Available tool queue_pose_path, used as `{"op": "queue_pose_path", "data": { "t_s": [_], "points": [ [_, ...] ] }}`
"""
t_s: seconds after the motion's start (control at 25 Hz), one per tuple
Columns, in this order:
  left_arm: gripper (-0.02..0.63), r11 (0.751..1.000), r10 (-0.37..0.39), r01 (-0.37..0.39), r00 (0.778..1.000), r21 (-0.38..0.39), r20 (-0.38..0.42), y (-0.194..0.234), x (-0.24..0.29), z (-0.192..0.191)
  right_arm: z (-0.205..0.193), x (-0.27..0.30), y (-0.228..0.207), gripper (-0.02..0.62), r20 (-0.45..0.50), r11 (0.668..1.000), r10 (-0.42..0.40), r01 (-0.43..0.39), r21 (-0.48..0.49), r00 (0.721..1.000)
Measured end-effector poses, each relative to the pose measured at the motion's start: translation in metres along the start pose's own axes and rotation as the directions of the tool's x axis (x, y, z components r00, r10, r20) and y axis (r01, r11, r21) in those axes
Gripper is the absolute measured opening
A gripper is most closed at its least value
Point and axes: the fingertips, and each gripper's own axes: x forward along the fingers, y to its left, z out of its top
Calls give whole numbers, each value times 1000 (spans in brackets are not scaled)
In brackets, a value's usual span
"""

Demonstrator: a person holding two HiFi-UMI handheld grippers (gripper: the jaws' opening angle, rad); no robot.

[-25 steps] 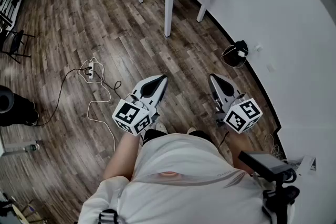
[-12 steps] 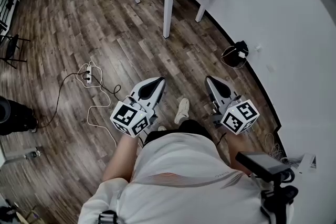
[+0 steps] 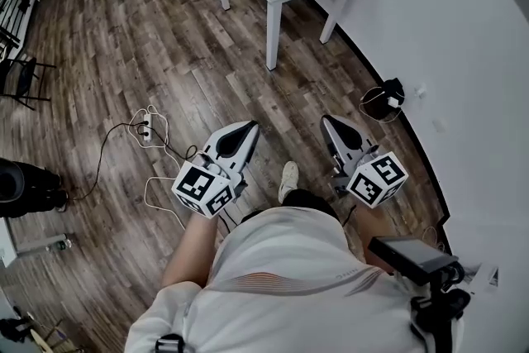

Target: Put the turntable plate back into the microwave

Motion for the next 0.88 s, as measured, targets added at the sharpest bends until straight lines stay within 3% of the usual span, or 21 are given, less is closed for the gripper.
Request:
{"op": "queue_pose_path", "data": {
  "t_s": [0.56,0.88],
  "points": [
    [11,999,37,-37,999,19,35,57,169,44,66,66,-170,-8,19,1000,11,-11,14,1000],
    [11,1000,11,-12,999,17,38,80,204,52,76,95,-198,-8,17,999,36,-36,5,999]
  ]
}}
